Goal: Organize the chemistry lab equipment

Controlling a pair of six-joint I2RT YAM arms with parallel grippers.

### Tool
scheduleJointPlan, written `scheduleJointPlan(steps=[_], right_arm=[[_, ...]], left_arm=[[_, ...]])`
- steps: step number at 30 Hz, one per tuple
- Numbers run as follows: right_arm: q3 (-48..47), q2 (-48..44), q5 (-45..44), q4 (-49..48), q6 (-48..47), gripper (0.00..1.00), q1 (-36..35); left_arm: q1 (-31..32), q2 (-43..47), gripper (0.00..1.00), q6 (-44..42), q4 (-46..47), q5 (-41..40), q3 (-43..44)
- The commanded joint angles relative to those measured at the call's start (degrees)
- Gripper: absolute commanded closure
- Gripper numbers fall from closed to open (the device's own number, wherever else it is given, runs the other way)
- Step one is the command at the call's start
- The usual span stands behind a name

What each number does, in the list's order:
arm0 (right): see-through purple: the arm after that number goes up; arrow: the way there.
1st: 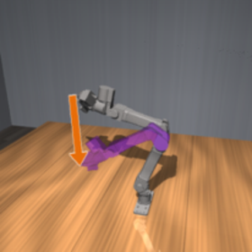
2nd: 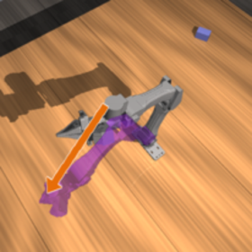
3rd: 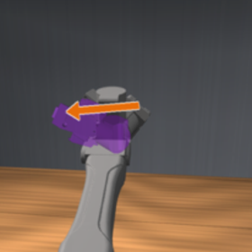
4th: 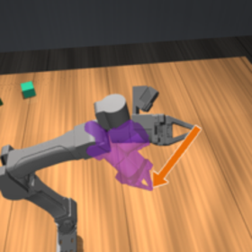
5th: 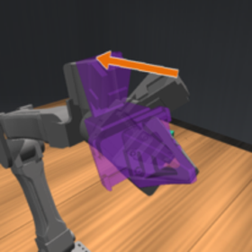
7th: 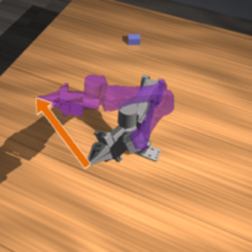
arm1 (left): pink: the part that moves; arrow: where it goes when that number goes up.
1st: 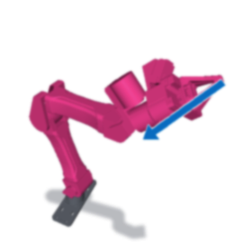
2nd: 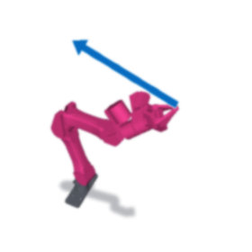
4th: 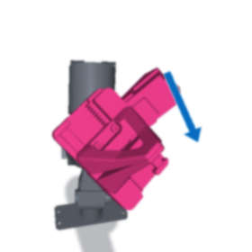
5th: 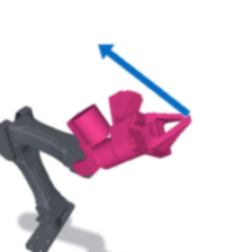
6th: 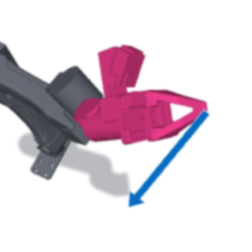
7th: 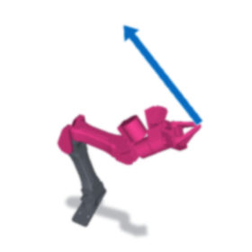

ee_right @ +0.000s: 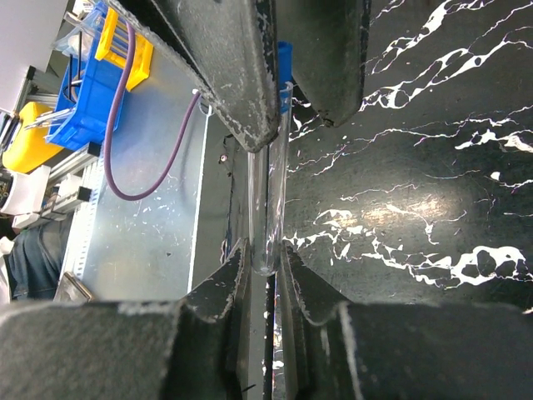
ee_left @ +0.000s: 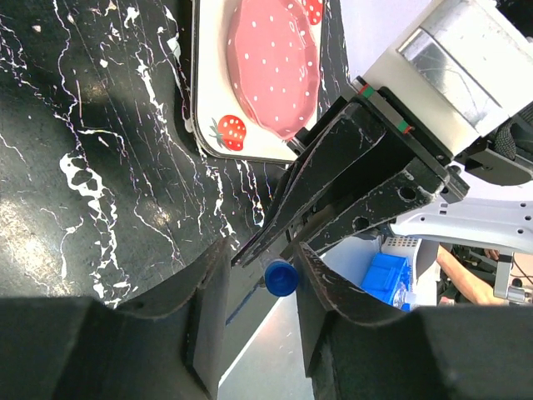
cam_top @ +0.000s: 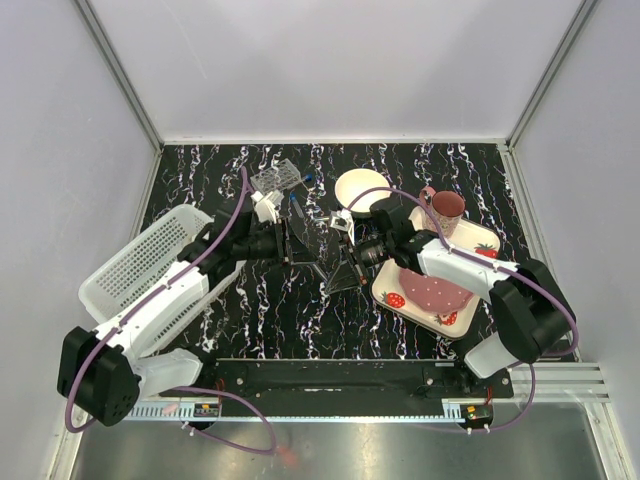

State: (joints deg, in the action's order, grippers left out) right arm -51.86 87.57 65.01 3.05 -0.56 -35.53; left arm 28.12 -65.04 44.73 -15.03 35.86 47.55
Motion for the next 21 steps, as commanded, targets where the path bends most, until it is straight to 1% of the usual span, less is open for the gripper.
scheduleJointPlan(steps=[1, 5, 6, 8, 9, 12, 13, 14, 15, 17, 18, 19, 20, 21], right_arm=[[-2.37, 0.41, -0.33, -0.06, -1.64, 0.92, -0.51], [-2.64, 1.02, -0.24, 0.38, -1.9, 0.92, -0.51], [-2.64, 1.02, -0.24, 0.47, -1.99, 0.93, -0.51], [-2.72, 0.94, -0.41, 0.55, -2.08, 0.93, -0.51], [-2.72, 1.11, -0.41, 0.64, -2.08, 0.92, -0.51], [-2.72, 1.29, -0.5, 0.73, -2.17, 0.92, -0.42], [-2.81, 1.37, -0.5, 0.9, -2.17, 0.92, -0.51], [-2.9, 1.29, -0.5, 0.99, -2.25, 0.92, -0.51], [-3.07, 1.55, -0.5, 1.17, -2.52, 0.9, -0.51], [-4.04, 1.81, -0.5, 3.18, -3.48, 0.78, -0.51], [-4.65, 1.99, -0.5, 4.5, -6.01, 0.56, -0.51], [-5.88, 1.99, -0.59, 7.82, -7.69, 0.42, -0.51], [-6.67, 1.9, -1.11, 9.94, -9.71, 0.32, -0.51], [-7.55, 1.47, -1.55, 12.31, -14.6, 0.25, -0.42]], left_arm=[[-0.26, -0.18, 0.63, -0.7, 1.49, 2.02, 1.49], [-0.17, -0.09, 0.67, 0.0, 3.24, 2.55, 0.62], [-0.08, -0.09, 0.71, 0.18, 3.42, 2.73, 0.44], [0.01, -0.09, 0.73, 0.18, 3.95, 3.16, 0.26], [0.09, -0.09, 0.79, 0.36, 4.04, 3.34, 0.09], [0.18, 0.26, 0.85, 0.45, 4.13, 3.78, -0.35], [0.18, 0.35, 0.9, 0.36, 4.13, 3.87, -0.44], [0.18, 0.78, 0.91, 0.44, 4.04, 3.78, -0.44], [0.18, 0.96, 0.92, 0.36, 4.04, 3.7, -0.7], [0.09, 1.57, 0.93, -0.08, 2.82, 1.78, -0.7], [-0.08, 2.1, 0.93, -1.13, 1.94, 0.8, -0.09], [-0.78, 2.28, 0.94, -1.92, 0.71, -0.25, 0.35], [-1.31, 2.28, 0.94, -2.8, -2.52, -2.44, 1.05], [-2.1, 2.19, 0.94, -5.33, -4.73, -3.85, 3.32]])
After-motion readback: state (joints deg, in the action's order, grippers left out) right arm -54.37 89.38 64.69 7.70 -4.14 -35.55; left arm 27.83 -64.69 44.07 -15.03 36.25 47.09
